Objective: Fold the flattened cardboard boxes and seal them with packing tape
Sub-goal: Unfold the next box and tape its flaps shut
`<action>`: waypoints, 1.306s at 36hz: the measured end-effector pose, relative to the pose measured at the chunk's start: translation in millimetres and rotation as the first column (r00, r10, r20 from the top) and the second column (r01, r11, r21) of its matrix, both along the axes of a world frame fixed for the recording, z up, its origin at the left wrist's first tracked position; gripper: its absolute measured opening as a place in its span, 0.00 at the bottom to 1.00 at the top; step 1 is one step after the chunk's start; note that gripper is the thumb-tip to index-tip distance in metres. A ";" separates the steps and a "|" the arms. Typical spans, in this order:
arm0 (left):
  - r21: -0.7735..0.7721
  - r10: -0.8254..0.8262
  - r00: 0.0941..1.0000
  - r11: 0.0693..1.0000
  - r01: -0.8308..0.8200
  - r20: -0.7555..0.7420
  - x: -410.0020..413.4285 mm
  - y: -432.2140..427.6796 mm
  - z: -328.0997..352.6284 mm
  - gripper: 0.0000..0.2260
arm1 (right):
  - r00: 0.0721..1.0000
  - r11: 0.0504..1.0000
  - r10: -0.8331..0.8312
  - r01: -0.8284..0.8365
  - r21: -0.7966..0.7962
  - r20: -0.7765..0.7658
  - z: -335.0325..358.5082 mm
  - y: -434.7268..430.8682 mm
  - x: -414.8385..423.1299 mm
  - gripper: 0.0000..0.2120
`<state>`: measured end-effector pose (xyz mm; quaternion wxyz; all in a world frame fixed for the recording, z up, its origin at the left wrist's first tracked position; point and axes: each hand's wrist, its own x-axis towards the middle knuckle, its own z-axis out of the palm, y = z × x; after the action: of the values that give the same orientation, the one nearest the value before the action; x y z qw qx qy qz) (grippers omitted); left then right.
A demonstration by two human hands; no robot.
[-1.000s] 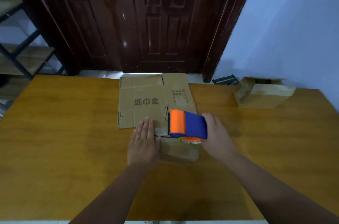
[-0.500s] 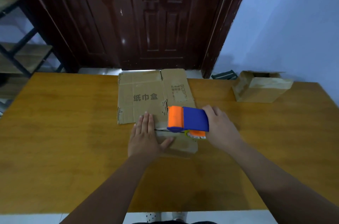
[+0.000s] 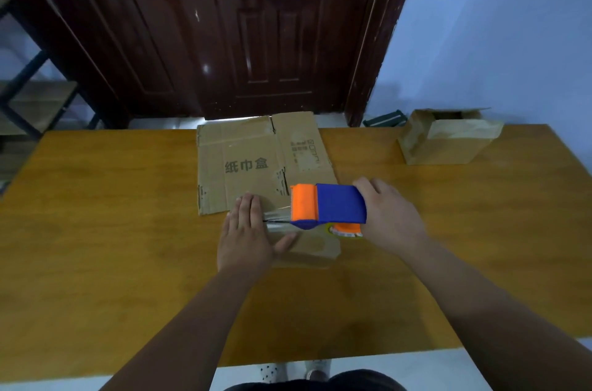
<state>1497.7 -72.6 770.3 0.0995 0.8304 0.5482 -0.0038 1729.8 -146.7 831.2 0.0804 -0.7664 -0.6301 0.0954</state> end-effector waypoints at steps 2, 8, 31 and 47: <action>0.005 -0.003 1.000 1.000 0.003 -0.009 0.1 0.7 0.0 0.52 | 0.999 0.999 -0.023 0.024 -0.021 0.037 2.3 0.0 1.8 0.20; -0.001 -0.001 1.000 1.000 0.001 -0.005 0.1 0.6 -0.2 0.55 | 0.997 0.999 -0.016 0.020 -0.051 0.077 4.9 0.2 7.4 0.19; 0.027 0.022 0.999 0.999 -0.022 -0.024 3.0 -6.2 -0.3 0.53 | 0.851 0.942 -0.078 0.233 0.241 -0.519 -39.8 -4.2 16.5 0.15; 0.018 -0.282 0.959 0.959 0.282 0.027 11.3 14.5 -3.9 0.49 | 0.925 0.979 0.049 0.031 0.203 -0.377 -31.7 25.5 22.4 0.22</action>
<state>1509.1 -58.1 766.5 0.1005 0.9007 0.4227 -0.0019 1752.2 -121.2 799.4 0.2790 -0.7179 -0.6126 0.1772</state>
